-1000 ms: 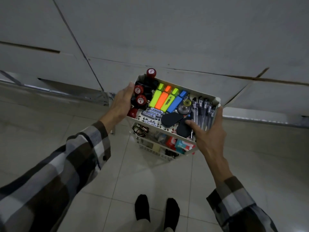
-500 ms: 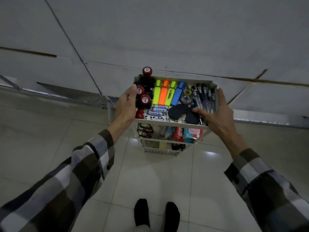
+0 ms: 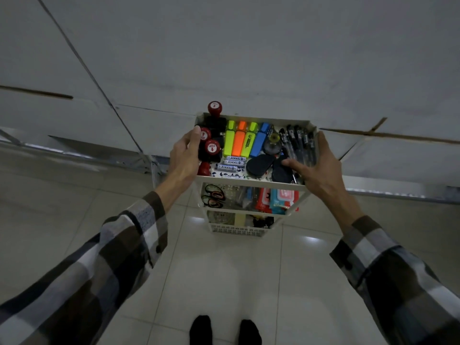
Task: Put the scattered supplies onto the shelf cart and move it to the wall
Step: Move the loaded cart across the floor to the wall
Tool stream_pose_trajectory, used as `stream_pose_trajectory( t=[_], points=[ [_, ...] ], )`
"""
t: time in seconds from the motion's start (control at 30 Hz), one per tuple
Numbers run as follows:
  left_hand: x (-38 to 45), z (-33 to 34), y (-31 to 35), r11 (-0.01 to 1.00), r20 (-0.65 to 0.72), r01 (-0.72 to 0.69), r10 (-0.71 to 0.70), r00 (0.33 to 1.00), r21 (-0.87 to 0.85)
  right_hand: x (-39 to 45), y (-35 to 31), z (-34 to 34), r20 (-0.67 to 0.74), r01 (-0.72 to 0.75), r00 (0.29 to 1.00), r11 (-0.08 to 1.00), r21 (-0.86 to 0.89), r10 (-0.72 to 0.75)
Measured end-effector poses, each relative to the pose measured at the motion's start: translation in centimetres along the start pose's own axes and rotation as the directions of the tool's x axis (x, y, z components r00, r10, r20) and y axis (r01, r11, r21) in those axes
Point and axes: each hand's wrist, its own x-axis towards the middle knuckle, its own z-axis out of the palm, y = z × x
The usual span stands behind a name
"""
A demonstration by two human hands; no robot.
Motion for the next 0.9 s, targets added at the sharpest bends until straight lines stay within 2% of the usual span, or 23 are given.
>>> stream_pose_trajectory(
  t=[0.67,0.9],
  points=[
    [5.4,3.4,1.9,1.0,-0.003,-0.006,0.006,1.0,-0.023,7.1,0.8,-2.0,0.013,0.036,0.999,0.998,-0.055,-0.036],
    [7.1,5.1,2.8,0.999,0.022,-0.037,0.036,0.999,0.018,8.8,2.0,-2.6,-0.01,0.048,0.999,0.998,-0.05,-0.049]
  ],
)
